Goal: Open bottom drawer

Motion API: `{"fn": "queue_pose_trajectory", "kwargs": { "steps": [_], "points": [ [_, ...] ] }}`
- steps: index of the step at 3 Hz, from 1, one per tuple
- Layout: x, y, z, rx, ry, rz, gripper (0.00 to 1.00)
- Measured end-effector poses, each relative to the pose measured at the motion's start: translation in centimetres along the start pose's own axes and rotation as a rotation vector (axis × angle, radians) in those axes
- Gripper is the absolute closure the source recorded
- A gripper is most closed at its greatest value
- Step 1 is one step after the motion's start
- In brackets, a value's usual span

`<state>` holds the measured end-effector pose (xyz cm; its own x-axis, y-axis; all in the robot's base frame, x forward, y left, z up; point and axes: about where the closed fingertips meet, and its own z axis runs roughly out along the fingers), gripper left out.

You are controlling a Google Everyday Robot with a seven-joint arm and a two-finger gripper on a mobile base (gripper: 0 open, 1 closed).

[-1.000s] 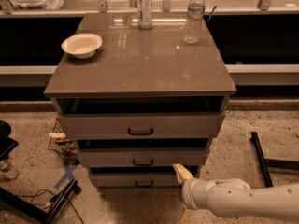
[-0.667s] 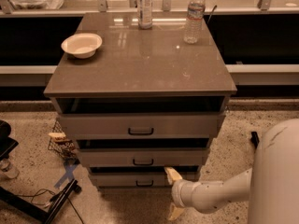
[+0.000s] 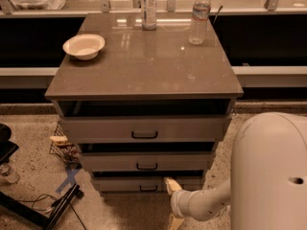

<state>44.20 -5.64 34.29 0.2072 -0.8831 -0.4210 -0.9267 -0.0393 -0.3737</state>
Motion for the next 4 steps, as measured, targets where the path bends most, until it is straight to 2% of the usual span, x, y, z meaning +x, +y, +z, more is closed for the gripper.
{"fn": "queue_pose_trajectory", "kwargs": {
  "steps": [1, 2, 4],
  "points": [
    [-0.7, 1.8, 3.7, 0.011, -0.034, 0.029, 0.00],
    [-2.0, 2.6, 6.2, 0.006, -0.045, 0.019, 0.00],
    [-4.2, 4.0, 12.3, -0.041, -0.028, -0.008, 0.00]
  ]
}}
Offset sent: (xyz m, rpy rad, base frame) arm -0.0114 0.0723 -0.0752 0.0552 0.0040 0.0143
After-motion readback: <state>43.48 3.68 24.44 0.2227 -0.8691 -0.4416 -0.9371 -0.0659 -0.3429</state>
